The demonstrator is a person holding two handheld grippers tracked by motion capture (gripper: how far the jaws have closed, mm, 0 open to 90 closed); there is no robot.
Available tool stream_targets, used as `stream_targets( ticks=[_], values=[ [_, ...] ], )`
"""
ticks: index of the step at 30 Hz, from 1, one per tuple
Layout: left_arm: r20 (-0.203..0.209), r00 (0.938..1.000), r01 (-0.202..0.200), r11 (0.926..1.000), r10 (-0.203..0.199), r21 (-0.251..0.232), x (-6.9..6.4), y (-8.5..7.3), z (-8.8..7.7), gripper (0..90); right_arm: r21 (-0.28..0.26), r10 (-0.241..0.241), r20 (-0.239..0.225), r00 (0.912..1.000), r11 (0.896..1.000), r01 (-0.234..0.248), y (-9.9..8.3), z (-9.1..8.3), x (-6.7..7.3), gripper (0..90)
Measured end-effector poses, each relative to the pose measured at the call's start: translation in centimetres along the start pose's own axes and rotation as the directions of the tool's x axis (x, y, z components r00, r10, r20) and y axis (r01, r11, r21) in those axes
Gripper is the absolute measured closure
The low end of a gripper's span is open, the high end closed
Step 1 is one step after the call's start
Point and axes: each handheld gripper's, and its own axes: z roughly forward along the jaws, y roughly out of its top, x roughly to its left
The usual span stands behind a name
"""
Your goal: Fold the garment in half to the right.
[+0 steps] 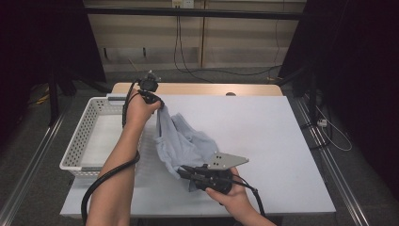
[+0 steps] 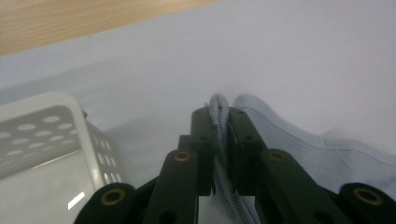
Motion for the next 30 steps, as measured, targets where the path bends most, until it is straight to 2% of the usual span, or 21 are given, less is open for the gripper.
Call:
stream_targets(
  ticks=[4, 16, 22, 30],
  values=[
    [0.001, 0.9999, -0.016, 0.9999, 0.016, -0.002, -0.5, 0.4, 0.3, 82.0, -0.019, 0.013, 0.046, 0.9989, 1.000, -0.012, 0.0, -0.9, -0.3, 83.7],
    [0.017, 0.9990, -0.040, 0.9991, 0.040, -0.014, -1.7, 1.1, 1.1, 80.6, -0.010, 0.050, 0.103, 0.9934, 0.999, -0.049, -0.9, -2.2, -1.0, 83.6],
    [0.012, 0.9989, -0.046, 0.9986, 0.046, -0.027, -1.7, 1.1, 1.3, 78.7, -0.014, 0.054, 0.136, 0.9892, 0.999, -0.053, -1.0, -3.0, -1.6, 83.6],
    [0.007, 0.9989, -0.046, 0.9979, 0.046, -0.047, -1.5, 0.7, 1.4, 69.8, -0.001, 0.069, 0.169, 0.9832, 0.998, -0.069, -1.7, -3.1, -2.4, 83.5]
  ],
)
